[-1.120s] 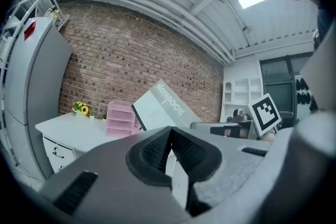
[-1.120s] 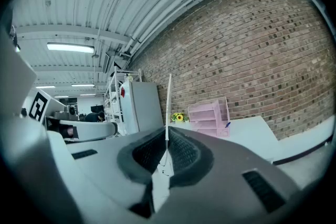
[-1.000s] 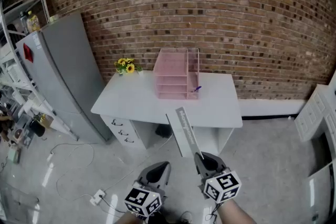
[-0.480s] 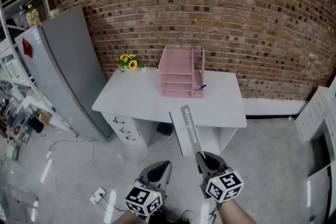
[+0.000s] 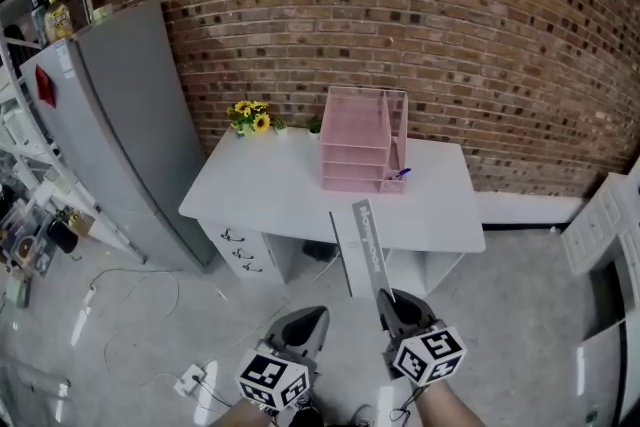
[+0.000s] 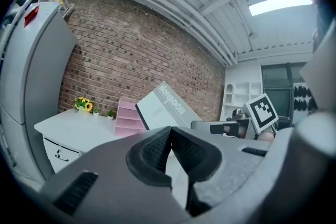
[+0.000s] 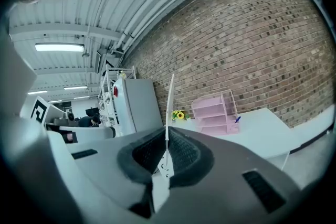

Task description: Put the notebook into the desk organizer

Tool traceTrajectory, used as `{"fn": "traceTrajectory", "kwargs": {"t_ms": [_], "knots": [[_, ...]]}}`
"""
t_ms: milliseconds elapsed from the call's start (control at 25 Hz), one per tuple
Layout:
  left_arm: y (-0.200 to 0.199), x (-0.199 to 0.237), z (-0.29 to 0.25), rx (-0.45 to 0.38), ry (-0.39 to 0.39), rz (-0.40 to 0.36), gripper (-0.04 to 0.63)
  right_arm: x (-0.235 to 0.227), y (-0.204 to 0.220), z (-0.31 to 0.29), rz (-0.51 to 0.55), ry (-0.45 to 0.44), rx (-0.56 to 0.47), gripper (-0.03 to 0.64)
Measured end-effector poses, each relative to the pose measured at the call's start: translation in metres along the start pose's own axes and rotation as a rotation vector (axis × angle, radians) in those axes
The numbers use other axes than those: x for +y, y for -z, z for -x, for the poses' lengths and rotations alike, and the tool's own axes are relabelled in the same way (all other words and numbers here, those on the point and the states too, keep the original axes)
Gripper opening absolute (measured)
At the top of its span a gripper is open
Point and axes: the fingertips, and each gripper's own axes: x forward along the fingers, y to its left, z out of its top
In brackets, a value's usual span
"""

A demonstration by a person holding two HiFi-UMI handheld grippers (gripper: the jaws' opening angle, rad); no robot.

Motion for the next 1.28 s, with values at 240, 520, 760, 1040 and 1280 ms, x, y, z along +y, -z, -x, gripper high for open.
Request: {"fn": "traceTrajectory", "kwargs": {"t_ms": [240, 520, 760, 1040, 1280], "knots": [[-0.011, 0.053, -0.003, 0.003, 0.021, 0.006, 0.005, 0.014, -0.004, -0.050, -0.006, 0.027, -0.003, 0.012], [-0.020, 0.100, -0.007, 0.002, 0.049, 0.005, 0.005, 0.024, -0.009, -0.097, -0.008, 0.055, -0.015, 0.012], [-0.018, 0.122, -0.014, 0.009, 0.045, 0.020, 0.005, 0.020, -0.012, -0.118, -0.019, 0.064, -0.015, 0.012], [-0.015, 0.133, -0.037, 0.018, 0.019, 0.021, 0.005, -0.005, -0.011, -0.139, -0.035, 0.047, -0.005, 0.012], [-0.021, 0.131, -0.082, 0.022, -0.025, 0.015, 0.005, -0.044, -0.020, -0.161, -0.056, -0.007, 0.002, 0.012]]}}
